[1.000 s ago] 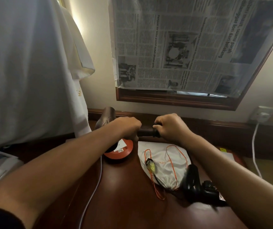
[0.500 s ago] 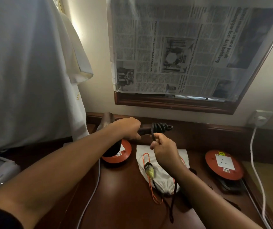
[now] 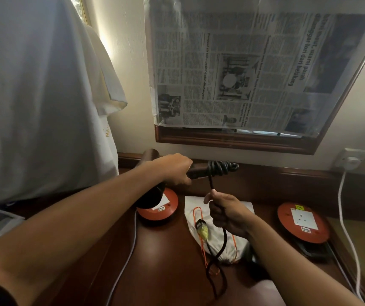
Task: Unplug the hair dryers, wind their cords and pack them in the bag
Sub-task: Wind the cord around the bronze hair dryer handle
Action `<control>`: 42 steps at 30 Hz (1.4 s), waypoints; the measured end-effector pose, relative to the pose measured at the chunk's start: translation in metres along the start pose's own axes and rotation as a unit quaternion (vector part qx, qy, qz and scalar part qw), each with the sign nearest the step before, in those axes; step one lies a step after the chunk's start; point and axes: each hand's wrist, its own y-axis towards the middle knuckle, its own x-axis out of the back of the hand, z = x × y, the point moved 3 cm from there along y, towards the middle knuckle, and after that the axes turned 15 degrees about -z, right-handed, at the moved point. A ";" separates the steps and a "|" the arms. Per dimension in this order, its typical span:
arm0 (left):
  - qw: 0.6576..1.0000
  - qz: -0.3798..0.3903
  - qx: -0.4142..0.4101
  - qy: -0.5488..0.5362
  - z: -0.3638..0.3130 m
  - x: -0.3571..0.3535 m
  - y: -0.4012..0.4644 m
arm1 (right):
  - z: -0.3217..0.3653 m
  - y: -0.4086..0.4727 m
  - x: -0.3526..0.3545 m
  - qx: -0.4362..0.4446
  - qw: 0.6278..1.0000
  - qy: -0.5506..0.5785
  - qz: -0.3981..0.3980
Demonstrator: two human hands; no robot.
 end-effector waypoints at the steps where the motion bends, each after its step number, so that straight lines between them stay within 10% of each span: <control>1: 1.000 0.001 0.000 -0.007 0.000 0.000 -0.001 | 0.000 0.001 0.002 0.005 1.000 0.007 0.004; 15: 0.997 -0.006 -0.076 0.023 -0.022 0.012 -0.007 | 0.039 0.019 0.036 0.080 0.954 -0.284 -0.053; 29: 0.989 -0.015 -0.085 0.120 -0.026 0.004 -0.012 | 0.149 0.012 0.003 0.350 0.656 -0.665 -0.066; 42: 0.990 -0.011 -0.035 0.135 -0.014 -0.014 -0.002 | 0.110 -0.013 -0.036 0.315 0.643 -0.691 -0.096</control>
